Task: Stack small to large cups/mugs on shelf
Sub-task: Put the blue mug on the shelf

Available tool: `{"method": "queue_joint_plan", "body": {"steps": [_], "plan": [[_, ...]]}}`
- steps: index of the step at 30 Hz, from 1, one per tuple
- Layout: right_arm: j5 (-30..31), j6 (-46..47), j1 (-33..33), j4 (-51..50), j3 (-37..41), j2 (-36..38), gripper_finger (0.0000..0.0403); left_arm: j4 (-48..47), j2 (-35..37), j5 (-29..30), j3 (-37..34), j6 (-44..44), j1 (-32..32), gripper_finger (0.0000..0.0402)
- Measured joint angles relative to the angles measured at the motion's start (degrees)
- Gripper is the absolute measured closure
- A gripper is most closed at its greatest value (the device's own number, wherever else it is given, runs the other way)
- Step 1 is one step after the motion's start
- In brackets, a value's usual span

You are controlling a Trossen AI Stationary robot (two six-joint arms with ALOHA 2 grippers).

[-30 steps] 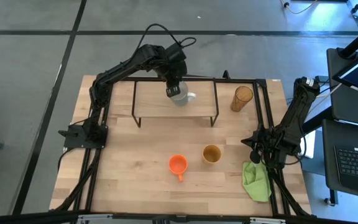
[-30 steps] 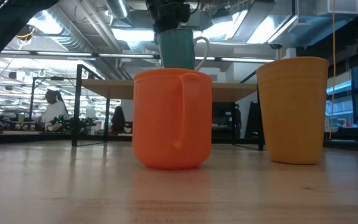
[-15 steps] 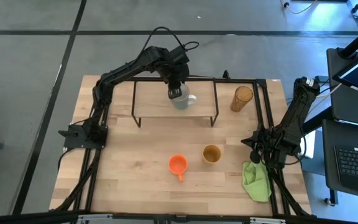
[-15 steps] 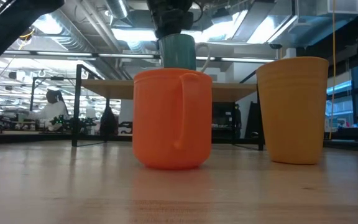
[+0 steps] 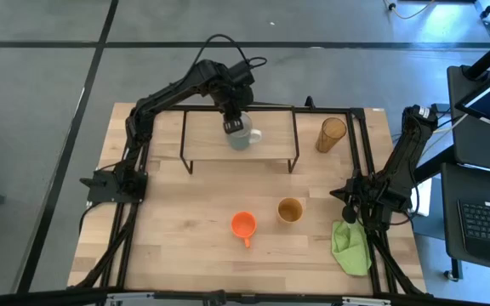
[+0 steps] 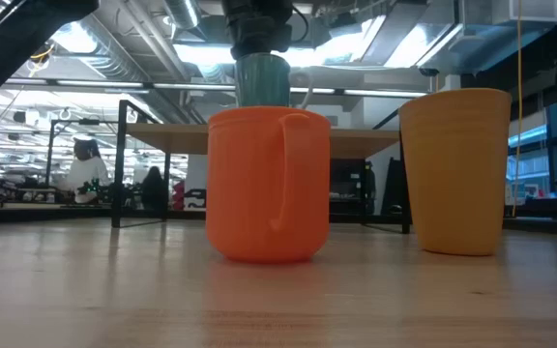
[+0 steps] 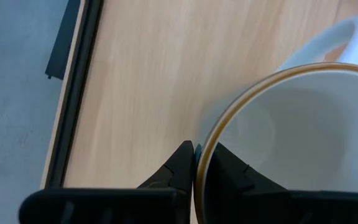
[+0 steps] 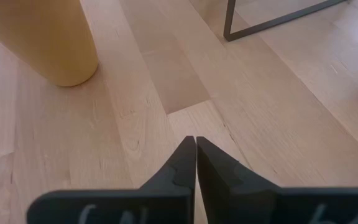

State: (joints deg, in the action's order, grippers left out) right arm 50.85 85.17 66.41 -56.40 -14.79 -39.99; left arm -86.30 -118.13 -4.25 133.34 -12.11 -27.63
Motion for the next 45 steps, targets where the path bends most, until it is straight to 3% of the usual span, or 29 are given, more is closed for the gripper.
{"method": "queue_joint_plan", "body": {"steps": [29, 37, 45], "plan": [[0.0, 0.0, 0.0, 0.0, 0.0, 0.0, 0.0386, -4.0, 1.7, 4.4, -0.2, -1.1, -2.8, 0.0369], [0.0, 0.0, 0.0, 0.0, 0.0, 0.0, 0.0386, -3.8, 2.0, -0.9, -0.2, -0.5, -3.0, 0.0376], [0.0, 0.0, 0.0, 0.0, 0.0, 0.0, 0.0386, -3.8, 2.0, -0.2, -0.2, 0.4, -3.5, 0.0373]]}}
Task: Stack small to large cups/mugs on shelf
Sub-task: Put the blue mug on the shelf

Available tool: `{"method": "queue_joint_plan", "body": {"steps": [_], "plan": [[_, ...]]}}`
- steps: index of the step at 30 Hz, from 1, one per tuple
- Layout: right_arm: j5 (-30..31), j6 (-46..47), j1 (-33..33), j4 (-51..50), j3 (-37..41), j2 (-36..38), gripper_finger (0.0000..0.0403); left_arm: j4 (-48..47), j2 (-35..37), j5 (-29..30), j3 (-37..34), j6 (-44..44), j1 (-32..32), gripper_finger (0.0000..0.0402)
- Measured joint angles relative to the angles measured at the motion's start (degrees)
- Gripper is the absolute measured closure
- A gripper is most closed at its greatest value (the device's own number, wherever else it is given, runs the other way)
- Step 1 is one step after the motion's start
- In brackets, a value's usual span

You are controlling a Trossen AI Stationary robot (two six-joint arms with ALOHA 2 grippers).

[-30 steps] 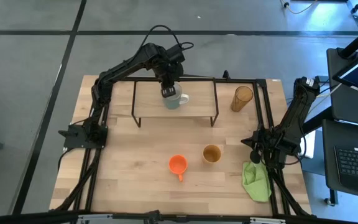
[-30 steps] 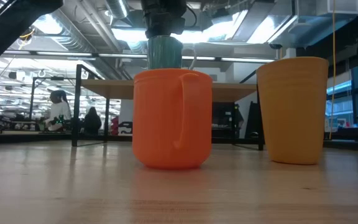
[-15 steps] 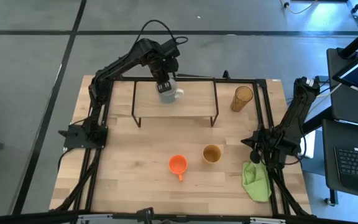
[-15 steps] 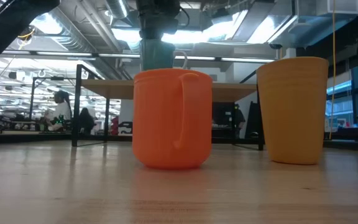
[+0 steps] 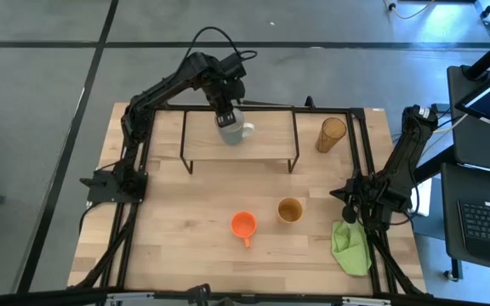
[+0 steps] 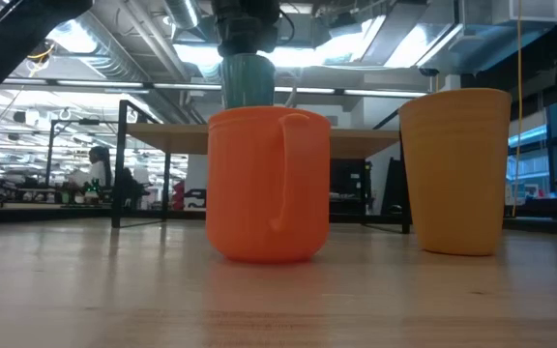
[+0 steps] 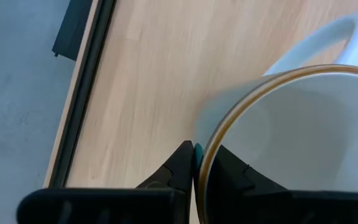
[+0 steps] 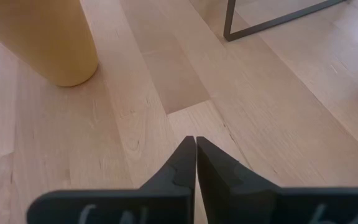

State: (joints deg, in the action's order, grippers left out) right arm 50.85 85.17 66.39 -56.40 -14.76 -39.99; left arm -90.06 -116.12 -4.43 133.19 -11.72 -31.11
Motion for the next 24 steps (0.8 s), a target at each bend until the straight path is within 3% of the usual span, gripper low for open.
{"method": "queue_joint_plan", "body": {"steps": [7, 14, 24], "plan": [[0.0, 0.0, 0.0, 0.0, 0.0, 0.0, 0.0386, 0.1, 0.1, -0.4, -0.2, 0.4, -0.2, 0.0365], [0.0, 0.0, 0.0, 0.0, 0.0, 0.0, 0.0386, 0.8, 0.7, -1.7, -4.9, 1.1, -0.1, 0.0371], [0.0, 0.0, 0.0, 0.0, 0.0, 0.0, 0.0386, -0.4, 0.8, -0.8, -3.7, 0.7, 0.0, 0.0356]]}}
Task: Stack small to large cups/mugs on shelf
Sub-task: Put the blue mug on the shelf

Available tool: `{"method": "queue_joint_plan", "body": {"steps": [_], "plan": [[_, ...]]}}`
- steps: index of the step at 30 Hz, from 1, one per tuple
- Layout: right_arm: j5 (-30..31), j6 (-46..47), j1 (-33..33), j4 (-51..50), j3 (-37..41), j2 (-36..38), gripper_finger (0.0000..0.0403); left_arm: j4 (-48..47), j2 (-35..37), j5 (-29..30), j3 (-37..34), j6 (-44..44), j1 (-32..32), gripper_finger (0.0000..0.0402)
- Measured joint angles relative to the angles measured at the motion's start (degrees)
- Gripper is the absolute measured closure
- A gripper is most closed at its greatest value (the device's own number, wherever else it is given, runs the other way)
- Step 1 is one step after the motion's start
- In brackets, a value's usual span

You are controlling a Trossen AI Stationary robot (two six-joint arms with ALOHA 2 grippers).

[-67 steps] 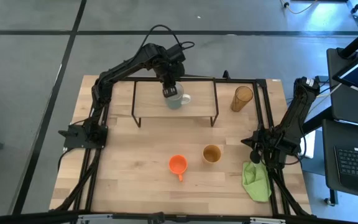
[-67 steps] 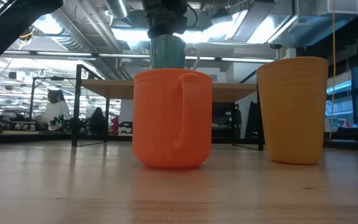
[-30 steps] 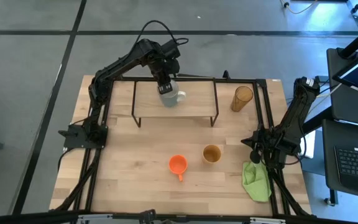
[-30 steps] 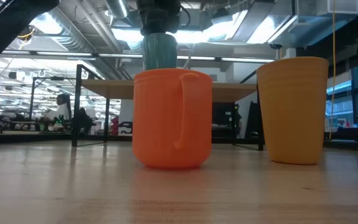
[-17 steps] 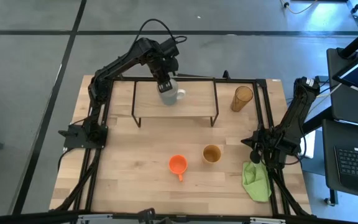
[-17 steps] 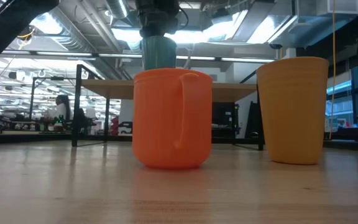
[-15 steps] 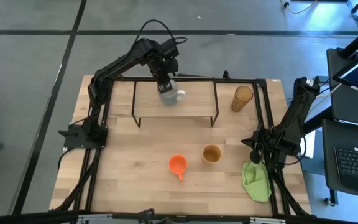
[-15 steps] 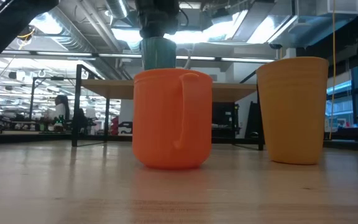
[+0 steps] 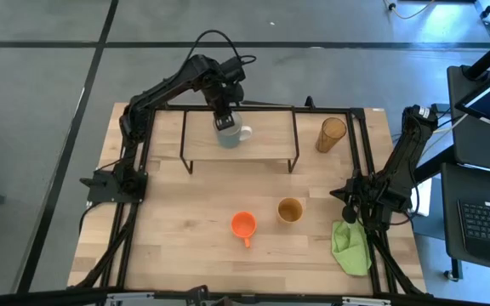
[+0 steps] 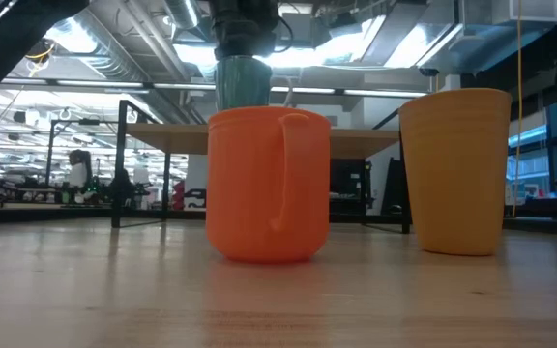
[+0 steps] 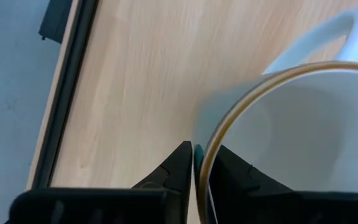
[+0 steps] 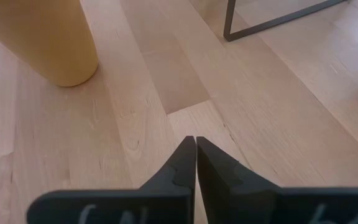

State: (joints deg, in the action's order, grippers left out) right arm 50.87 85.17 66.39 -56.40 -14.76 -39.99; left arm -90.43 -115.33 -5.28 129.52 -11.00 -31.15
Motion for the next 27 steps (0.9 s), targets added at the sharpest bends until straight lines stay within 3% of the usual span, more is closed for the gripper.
{"method": "queue_joint_plan", "body": {"steps": [18, 27], "plan": [[0.0, 0.0, 0.0, 0.0, 0.0, 0.0, 0.0386, 1.3, 2.7, 0.1, 0.3, 0.0, 0.0, 0.0337], [0.0, 0.0, 0.0, 0.0, 0.0, 0.0, 0.0386, 3.0, 3.3, -0.5, 5.4, 0.0, 0.4, 0.0337]]}}
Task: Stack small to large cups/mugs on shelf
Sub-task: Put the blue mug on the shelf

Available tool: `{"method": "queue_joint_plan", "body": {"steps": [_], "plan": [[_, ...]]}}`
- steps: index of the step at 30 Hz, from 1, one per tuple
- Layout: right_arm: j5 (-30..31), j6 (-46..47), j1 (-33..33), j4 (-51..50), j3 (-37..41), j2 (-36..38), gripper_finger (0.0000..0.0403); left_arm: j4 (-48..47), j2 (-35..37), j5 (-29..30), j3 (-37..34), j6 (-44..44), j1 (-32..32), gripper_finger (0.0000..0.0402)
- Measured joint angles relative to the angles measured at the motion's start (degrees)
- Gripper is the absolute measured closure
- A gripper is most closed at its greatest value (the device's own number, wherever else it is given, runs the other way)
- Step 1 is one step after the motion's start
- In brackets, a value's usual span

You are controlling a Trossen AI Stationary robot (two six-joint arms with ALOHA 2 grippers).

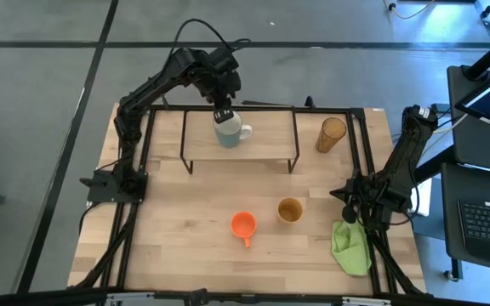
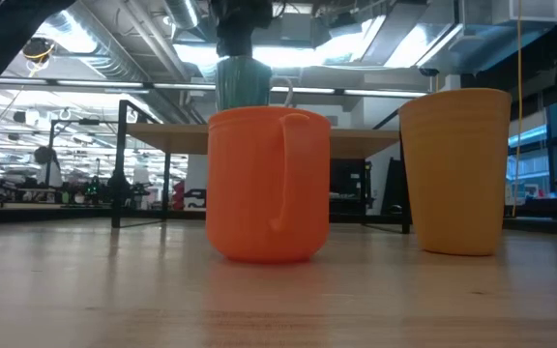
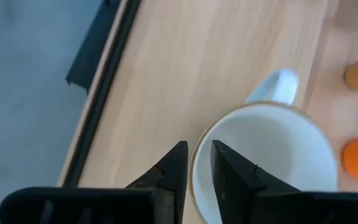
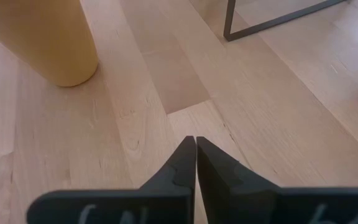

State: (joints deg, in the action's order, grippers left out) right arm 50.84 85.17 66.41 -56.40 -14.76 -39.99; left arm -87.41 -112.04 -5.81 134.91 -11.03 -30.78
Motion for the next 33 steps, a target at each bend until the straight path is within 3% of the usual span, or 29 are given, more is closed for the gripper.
{"method": "queue_joint_plan", "body": {"steps": [5, 8, 11, 14, 20, 26, 31, 33], "plan": [[0.0, 0.0, 0.0, 0.0, 0.0, 0.0, 0.0386, 2.1, 2.0, -7.1, 0.0, -1.1, 1.1, 0.0336], [0.0, 0.0, 0.0, 0.1, 0.0, 0.0, 0.0386, 6.1, 2.7, -7.2, 0.1, -3.0, 4.7, 0.0349], [0.0, 0.0, 0.0, 0.2, 0.0, 0.0, 0.0386, 8.8, 2.6, -5.7, 0.1, -3.1, 7.9, 0.0375], [0.0, 0.0, 0.0, 0.2, 0.0, 0.0, 0.0386, 9.6, 1.4, -0.3, 0.2, -1.2, 9.7, 0.0397], [0.0, 0.0, 0.0, 0.4, 0.0, 0.0, 0.0386, 10.0, 0.6, 0.8, 0.0, 5.0, 11.7, 0.04], [0.0, 0.0, 0.0, 0.5, 0.0, 0.0, 0.0386, 14.8, 0.6, 6.6, 0.1, 6.4, 14.6, 0.0401], [0.0, 0.0, 0.0, 0.5, 0.0, 0.0, 0.0386, 9.6, 2.0, 7.4, 0.1, 9.4, 16.7, 0.0401], [0.0, 0.0, 0.0, 0.5, 0.0, 0.0, 0.0386, 6.3, 2.3, 10.6, 0.1, 9.5, 18.1, 0.0401]]}}
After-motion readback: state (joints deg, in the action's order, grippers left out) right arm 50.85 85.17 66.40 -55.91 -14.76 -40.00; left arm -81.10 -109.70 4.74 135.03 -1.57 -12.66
